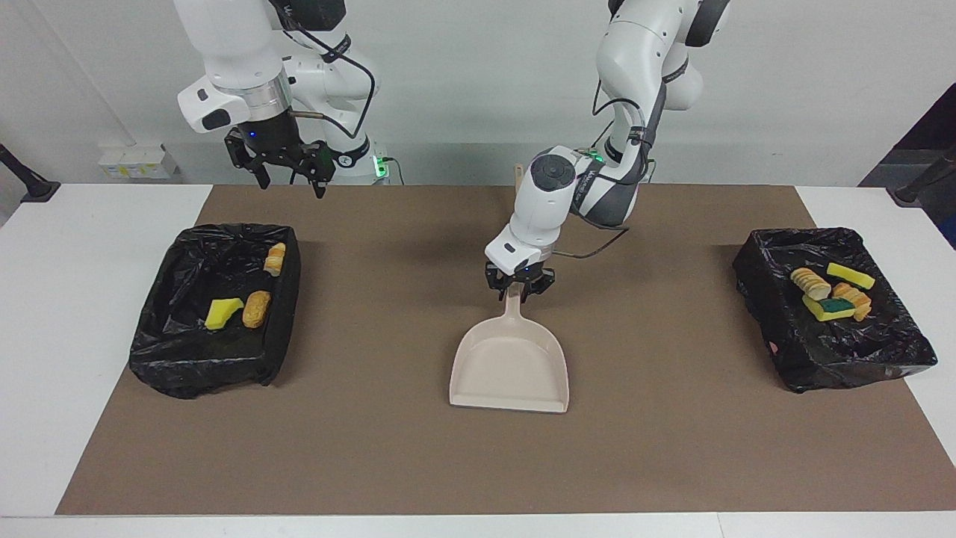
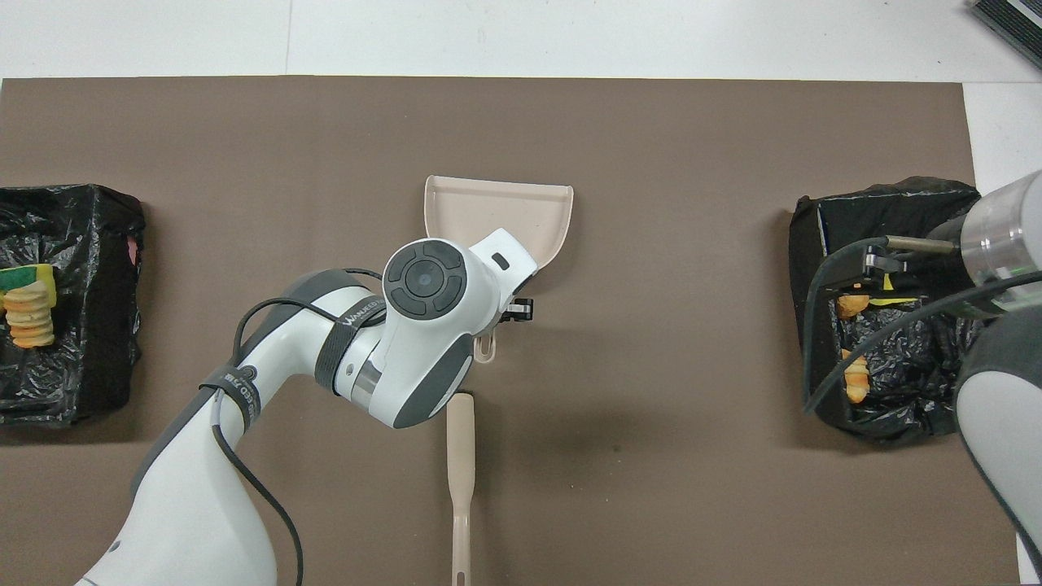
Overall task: Sweep and dump trash in bin
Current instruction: 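Carry the empty dustpan back and set it down with the left gripper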
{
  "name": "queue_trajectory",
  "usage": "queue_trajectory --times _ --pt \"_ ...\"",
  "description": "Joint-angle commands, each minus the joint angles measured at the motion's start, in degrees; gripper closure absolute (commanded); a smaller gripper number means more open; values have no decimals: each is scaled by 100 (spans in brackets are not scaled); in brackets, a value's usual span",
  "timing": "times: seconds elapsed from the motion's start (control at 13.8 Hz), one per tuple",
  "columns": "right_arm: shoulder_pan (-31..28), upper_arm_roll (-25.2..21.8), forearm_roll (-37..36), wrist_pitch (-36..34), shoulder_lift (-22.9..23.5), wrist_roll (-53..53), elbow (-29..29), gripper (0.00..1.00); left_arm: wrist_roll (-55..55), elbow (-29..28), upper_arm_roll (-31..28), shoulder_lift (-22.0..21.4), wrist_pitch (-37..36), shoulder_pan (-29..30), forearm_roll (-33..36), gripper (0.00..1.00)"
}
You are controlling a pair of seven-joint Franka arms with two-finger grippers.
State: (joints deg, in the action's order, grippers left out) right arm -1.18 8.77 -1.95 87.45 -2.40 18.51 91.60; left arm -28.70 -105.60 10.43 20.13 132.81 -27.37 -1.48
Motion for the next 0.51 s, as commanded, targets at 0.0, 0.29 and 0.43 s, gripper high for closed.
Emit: queue_trajectory --times 0.0,0.29,0.43 --pt "-67 11 45 79 -68 -111 95 0 -31 -13 3 26 123 48 -45 0" --pt "-67 11 45 79 -68 -102 95 0 66 31 -41 -350 -464 547 -37 0" --pt "-58 11 45 79 -68 -102 95 0 57 22 -41 -500 -921 925 -37 0"
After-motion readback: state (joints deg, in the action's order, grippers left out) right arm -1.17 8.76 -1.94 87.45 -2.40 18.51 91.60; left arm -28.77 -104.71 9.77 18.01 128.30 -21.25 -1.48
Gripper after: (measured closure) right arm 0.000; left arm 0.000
